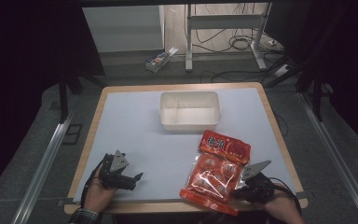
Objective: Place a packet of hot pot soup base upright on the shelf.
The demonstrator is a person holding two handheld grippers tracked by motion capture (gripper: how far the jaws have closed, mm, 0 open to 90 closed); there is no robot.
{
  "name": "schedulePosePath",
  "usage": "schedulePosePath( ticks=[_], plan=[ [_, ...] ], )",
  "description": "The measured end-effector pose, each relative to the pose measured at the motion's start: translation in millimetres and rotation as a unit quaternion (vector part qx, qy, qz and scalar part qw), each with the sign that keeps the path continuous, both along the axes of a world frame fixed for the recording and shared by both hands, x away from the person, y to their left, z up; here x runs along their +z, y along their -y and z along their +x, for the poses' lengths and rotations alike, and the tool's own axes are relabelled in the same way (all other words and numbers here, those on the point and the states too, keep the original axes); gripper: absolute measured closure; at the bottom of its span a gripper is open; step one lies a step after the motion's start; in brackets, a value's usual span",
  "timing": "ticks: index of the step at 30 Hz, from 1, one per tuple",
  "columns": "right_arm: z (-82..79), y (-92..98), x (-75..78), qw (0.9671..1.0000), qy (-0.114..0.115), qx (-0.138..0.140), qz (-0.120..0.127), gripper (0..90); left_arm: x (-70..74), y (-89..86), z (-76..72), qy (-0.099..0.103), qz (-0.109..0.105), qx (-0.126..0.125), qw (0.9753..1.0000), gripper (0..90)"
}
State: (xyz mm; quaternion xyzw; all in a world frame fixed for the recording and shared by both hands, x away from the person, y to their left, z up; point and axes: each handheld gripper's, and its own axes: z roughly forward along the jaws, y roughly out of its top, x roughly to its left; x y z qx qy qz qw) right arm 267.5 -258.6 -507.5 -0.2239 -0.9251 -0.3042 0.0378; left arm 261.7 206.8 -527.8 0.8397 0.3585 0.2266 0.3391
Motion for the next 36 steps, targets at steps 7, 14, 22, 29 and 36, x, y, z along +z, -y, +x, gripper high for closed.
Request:
schedulePosePath(
  ticks=[7, 14, 22, 29, 36],
  plan=[
    [-3.4, -22.1, -2.0, 0.9997, -0.005, 0.020, 0.011, 89.1, 0.0, 0.4, 0.0, 0.000, 0.002, -0.002, 1.0000, 3.4],
    [-6.4, -41.6, -1.4, 0.9995, 0.004, 0.030, 0.007, 89.1, -0.6, 1.7, 0.0, 0.001, 0.005, -0.003, 1.0000, 3.4],
    [-10.1, -69.5, -0.9, 0.9991, 0.024, 0.034, -0.001, 89.1, -0.5, 2.5, 0.0, 0.002, 0.008, -0.004, 1.0000, 3.3],
    [-10.8, -72.8, 1.1, 0.9991, 0.023, 0.035, -0.010, 89.0, -0.6, 1.5, 0.0, 0.002, 0.006, -0.003, 1.0000, 3.3],
    [-5.9, -60.3, 8.2, 0.9990, 0.042, 0.007, -0.009, 87.6, -0.6, 2.0, 0.0, 0.001, 0.007, -0.004, 1.0000, 3.3]
  ],
)
